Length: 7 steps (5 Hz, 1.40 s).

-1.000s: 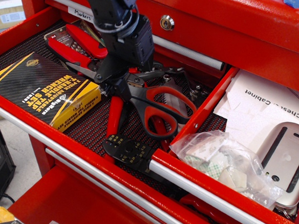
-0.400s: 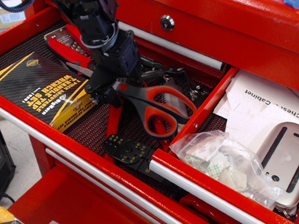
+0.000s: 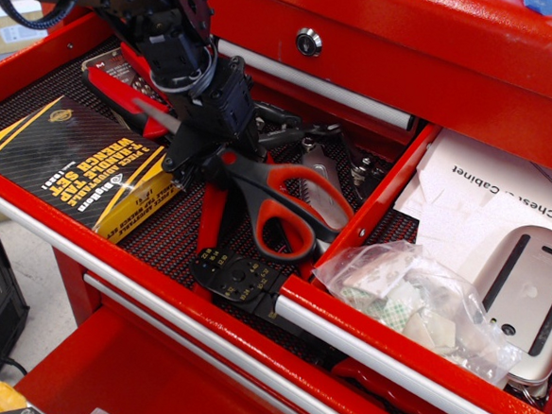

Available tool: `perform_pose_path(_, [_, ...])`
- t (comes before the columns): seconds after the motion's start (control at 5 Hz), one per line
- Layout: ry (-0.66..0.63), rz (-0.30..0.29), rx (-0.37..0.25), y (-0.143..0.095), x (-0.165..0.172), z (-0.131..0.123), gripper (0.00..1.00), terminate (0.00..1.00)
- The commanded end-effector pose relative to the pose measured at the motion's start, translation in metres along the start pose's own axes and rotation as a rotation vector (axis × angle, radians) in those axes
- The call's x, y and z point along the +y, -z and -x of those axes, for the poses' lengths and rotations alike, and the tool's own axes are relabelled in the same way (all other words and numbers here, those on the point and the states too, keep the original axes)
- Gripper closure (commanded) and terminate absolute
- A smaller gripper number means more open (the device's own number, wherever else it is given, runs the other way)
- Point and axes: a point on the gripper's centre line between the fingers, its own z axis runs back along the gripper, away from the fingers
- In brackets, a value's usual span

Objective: Pick up scissors and put into drawer

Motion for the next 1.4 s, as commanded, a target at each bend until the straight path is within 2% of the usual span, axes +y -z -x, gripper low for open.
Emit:
perform_pose_path(0.0, [-0.049,0.060,0.028,-0.010,-0.005,-0.007,1.00,0.00])
perform_pose_path(0.4, [-0.104,0.116,0.083,-0.038,-0.002,0.000,1.00,0.00])
perform_pose_path(0.8, [-0.190,0.143,0.164,-0.097,0.009,0.024,1.00,0.00])
perform_pose_path(1.0, [-0.239,0.147,0.171,-0.124,0.007,0.017,1.00,0.00])
perform_pose_path(1.2, [-0.346,0.182,0.172,-0.144,0.008,-0.028,1.00,0.00])
